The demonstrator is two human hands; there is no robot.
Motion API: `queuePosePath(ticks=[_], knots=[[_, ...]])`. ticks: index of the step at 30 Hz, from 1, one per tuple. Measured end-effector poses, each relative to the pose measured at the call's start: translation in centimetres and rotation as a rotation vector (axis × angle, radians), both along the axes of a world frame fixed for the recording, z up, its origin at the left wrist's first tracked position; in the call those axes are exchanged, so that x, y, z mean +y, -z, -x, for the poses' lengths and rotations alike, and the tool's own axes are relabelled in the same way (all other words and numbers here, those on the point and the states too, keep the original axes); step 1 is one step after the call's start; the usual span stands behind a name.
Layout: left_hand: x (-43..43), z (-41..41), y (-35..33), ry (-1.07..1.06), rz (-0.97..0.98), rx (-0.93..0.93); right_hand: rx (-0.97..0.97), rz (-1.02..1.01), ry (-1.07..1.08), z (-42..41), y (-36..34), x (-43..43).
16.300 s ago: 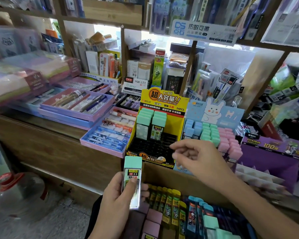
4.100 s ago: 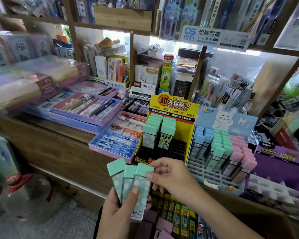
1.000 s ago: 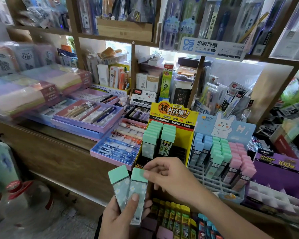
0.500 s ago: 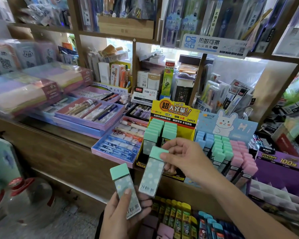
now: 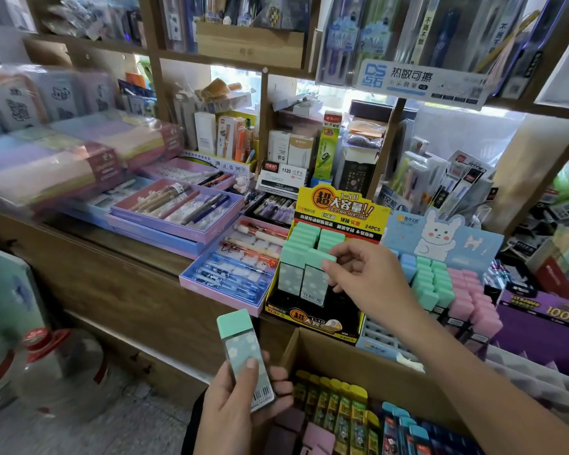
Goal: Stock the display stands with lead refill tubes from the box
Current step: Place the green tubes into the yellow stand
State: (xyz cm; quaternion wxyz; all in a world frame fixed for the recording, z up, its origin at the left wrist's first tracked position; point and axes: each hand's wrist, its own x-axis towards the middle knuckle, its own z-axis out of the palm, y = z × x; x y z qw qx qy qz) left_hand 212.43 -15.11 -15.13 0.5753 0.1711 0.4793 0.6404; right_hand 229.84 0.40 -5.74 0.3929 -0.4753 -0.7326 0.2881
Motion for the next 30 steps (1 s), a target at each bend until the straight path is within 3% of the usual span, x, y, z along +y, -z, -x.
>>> queuePosePath(ticks=[30], knots=[[-0.3,-0.2,-0.5,0.008,-0.018,0.054,-0.093,-0.091,-0.083,4.3,-0.7,0.6]])
